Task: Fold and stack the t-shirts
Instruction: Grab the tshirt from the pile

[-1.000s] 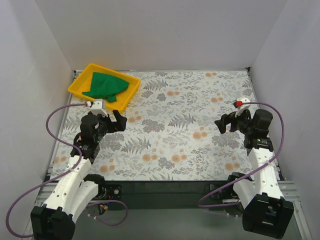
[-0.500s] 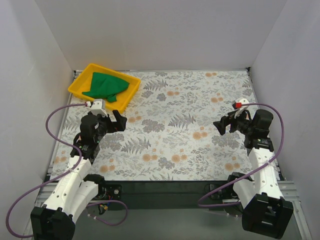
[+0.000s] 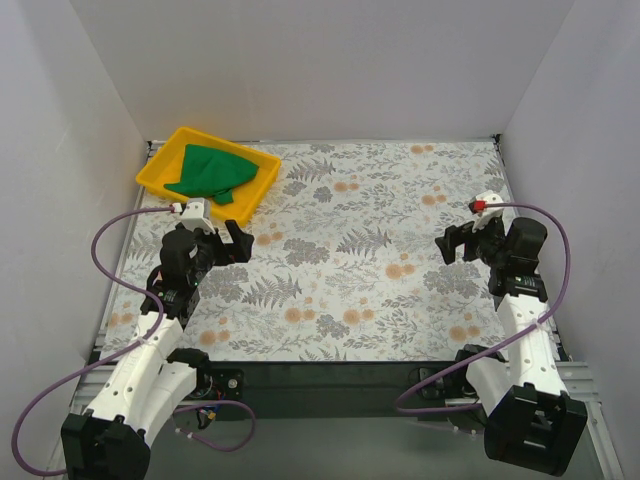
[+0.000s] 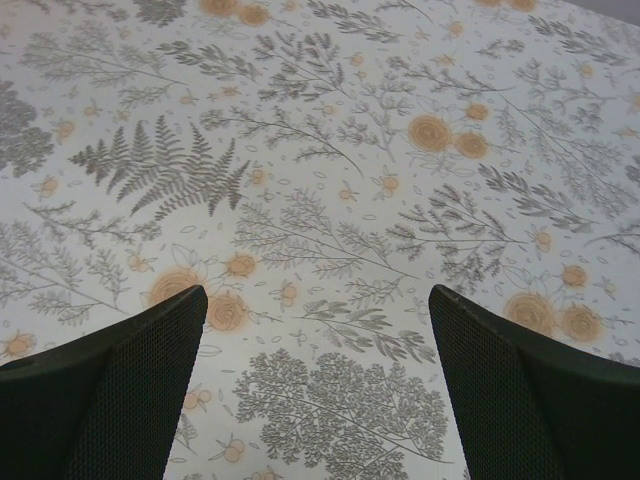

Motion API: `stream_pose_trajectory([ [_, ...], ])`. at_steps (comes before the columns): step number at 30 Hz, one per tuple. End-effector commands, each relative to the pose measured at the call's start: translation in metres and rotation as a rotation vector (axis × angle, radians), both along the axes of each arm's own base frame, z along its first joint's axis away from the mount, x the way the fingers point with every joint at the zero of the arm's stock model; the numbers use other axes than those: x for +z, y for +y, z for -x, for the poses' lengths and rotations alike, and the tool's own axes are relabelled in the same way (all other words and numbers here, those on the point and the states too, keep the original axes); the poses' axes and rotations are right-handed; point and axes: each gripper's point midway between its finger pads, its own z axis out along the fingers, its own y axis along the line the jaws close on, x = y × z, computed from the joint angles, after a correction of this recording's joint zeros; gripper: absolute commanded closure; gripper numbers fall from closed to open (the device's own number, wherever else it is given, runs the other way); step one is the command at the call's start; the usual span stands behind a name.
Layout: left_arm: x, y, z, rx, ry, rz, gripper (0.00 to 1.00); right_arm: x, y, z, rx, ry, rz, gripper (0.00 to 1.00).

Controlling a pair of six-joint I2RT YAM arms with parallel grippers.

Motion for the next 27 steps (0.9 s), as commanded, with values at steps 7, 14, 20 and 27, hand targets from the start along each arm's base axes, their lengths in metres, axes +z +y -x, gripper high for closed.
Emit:
stream_pose_trajectory([
  [7, 0.019, 0.011, -0.003, 0.059, -0.061, -0.019, 0.02, 0.065, -0.065, -0.049, -0.355, -0.149, 0.069, 0.02],
  [14, 0.018, 0.012, -0.003, 0.064, -0.054, -0.019, 0.02, 0.020, -0.063, -0.050, -0.426, -0.169, -0.085, 0.02],
  [20, 0.014, 0.014, -0.005, 0.081, -0.043, -0.024, 0.02, -0.004, -0.050, -0.050, -0.346, -0.228, -0.080, 0.02],
  [27, 0.013, 0.016, -0.005, 0.088, -0.043, -0.027, 0.02, -0.010, -0.045, -0.051, -0.327, -0.257, -0.069, 0.02],
])
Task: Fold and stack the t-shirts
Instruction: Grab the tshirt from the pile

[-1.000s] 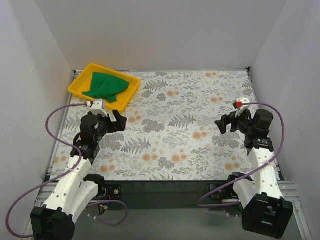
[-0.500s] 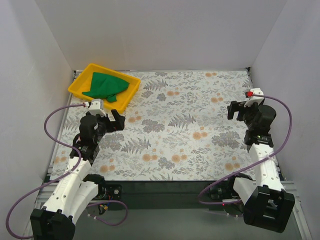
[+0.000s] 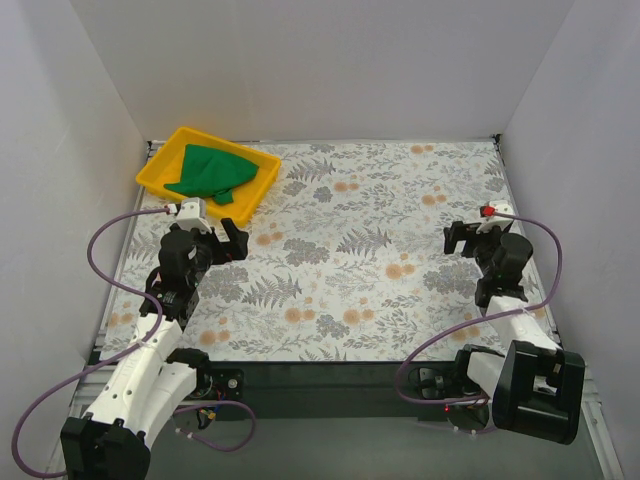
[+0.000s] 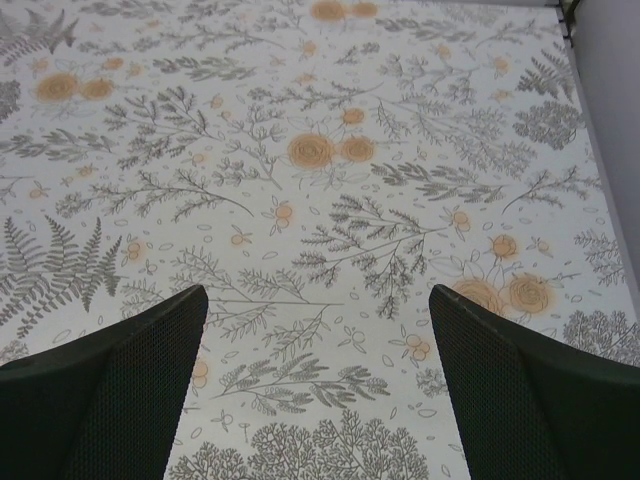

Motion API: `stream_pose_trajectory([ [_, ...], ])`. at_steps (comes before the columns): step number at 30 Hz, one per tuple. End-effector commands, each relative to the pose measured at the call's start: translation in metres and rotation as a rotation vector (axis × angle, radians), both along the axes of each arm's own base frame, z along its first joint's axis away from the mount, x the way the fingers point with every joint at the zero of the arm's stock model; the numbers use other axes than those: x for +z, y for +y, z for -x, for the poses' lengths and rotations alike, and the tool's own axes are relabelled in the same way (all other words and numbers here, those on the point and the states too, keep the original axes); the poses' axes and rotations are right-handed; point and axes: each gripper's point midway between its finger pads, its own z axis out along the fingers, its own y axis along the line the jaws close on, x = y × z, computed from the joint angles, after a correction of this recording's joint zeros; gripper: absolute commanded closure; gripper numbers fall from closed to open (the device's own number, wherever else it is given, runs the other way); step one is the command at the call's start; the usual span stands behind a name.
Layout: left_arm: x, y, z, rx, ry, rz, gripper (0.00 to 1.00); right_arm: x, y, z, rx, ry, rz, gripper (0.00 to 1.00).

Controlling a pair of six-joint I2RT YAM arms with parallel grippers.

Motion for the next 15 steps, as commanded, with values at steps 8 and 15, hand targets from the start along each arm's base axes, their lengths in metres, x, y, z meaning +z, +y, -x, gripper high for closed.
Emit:
stream_pose_trajectory([
  [8, 0.004, 0.003, -0.001, 0.015, -0.009, -0.015, 0.02, -0.010, 0.020, -0.008, 0.069, -0.131, 0.020, 0.02],
  [15, -0.001, 0.003, -0.003, 0.016, 0.010, -0.021, 0.02, -0.026, 0.031, 0.009, 0.074, -0.189, 0.069, 0.02],
])
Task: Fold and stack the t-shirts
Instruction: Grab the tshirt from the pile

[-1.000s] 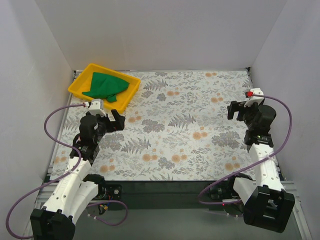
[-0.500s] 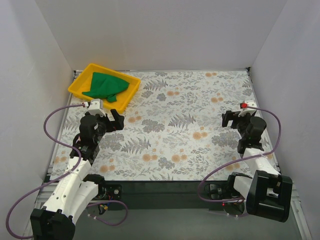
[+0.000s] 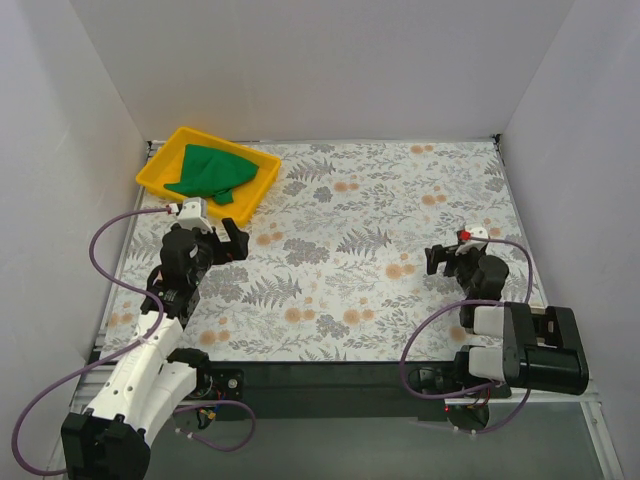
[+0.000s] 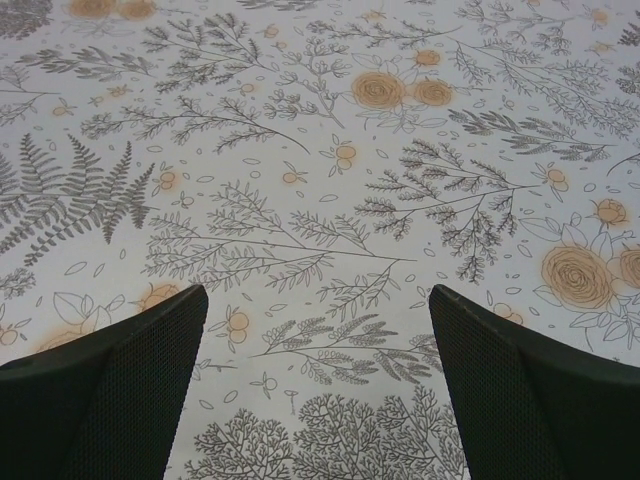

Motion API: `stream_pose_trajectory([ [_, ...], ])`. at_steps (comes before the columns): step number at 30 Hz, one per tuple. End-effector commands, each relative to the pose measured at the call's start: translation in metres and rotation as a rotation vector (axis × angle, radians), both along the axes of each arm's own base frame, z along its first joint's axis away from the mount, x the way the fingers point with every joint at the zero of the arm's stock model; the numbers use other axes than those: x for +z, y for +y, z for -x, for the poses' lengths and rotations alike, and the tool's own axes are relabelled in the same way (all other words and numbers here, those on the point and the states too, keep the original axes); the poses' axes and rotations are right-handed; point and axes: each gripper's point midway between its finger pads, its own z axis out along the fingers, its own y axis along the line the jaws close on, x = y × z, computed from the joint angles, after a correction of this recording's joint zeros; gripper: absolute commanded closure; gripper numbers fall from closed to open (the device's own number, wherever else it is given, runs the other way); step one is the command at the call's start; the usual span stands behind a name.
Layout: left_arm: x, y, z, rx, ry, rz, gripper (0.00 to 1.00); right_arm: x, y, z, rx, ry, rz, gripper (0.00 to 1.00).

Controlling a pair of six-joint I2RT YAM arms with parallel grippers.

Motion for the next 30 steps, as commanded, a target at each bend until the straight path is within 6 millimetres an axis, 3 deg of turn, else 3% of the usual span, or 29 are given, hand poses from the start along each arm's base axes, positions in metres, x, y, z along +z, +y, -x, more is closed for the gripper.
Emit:
stream_pose_trajectory([
  [1, 0.004, 0.003, -0.002, 0.012, -0.008, -0.016, 0.02, 0.029, 0.000, 0.002, -0.007, -0.191, 0.047, 0.02],
  [3, 0.002, 0.003, -0.002, 0.012, -0.004, -0.018, 0.02, 0.027, 0.001, 0.008, -0.009, -0.224, 0.045, 0.02],
  [4, 0.002, 0.002, -0.002, 0.009, -0.004, -0.018, 0.02, 0.037, 0.002, 0.007, -0.002, -0.268, 0.039, 0.02],
  [5, 0.002, 0.002, -0.002, 0.010, -0.001, -0.019, 0.02, 0.021, 0.002, 0.008, -0.004, -0.195, 0.046, 0.02],
  [8, 0.003, 0.003, -0.003, 0.012, -0.004, -0.018, 0.02, 0.025, 0.003, -0.005, 0.003, -0.189, 0.043, 0.02],
  [10, 0.002, 0.002, -0.002, 0.010, -0.003, -0.018, 0.02, 0.014, 0.005, -0.011, 0.023, -0.121, 0.059, 0.02],
  [30, 0.012, -0.005, 0.000, -0.032, -0.031, 0.001, 0.02, 0.018, 0.006, -0.010, 0.023, -0.147, 0.065, 0.02],
])
